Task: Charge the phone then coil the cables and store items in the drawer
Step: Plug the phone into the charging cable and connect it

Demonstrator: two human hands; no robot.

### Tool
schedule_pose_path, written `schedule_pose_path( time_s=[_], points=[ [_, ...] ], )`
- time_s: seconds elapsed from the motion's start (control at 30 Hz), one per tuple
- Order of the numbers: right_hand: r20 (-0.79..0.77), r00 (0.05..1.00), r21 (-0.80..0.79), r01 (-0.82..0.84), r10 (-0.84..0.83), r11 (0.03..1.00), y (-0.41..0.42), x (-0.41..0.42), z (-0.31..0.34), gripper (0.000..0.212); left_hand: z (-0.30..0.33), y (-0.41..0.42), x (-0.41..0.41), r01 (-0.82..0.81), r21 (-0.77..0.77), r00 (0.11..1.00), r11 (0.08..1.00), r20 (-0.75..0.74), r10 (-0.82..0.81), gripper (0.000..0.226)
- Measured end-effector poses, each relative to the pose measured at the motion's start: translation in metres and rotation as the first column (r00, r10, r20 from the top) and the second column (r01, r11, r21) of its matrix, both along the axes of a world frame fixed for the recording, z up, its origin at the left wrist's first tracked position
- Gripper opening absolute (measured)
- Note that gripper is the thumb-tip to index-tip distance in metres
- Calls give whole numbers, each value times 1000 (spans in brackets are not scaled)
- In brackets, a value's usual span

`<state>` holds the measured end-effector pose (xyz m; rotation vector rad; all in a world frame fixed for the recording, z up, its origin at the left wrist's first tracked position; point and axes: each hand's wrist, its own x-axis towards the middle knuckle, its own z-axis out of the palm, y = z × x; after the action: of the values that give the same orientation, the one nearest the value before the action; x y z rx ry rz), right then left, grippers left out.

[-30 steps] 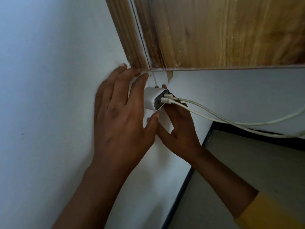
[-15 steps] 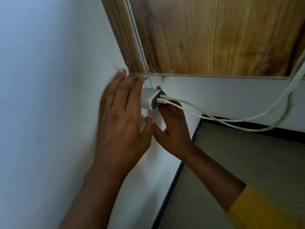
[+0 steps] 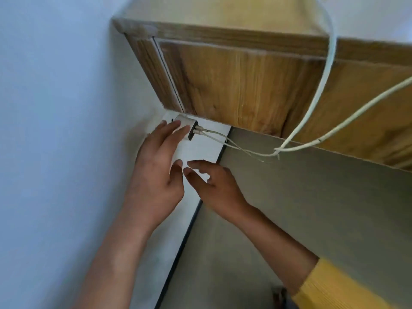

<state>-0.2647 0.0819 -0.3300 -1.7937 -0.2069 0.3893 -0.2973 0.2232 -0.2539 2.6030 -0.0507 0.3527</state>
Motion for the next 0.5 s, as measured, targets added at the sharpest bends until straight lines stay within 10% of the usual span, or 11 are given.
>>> schedule_pose_path(
  time_s=[0.5],
  points=[
    [83, 975, -14, 208, -206, 978, -49, -65, 254, 28, 235, -42, -90, -190, -356, 976, 915, -168, 138, 27]
  ],
)
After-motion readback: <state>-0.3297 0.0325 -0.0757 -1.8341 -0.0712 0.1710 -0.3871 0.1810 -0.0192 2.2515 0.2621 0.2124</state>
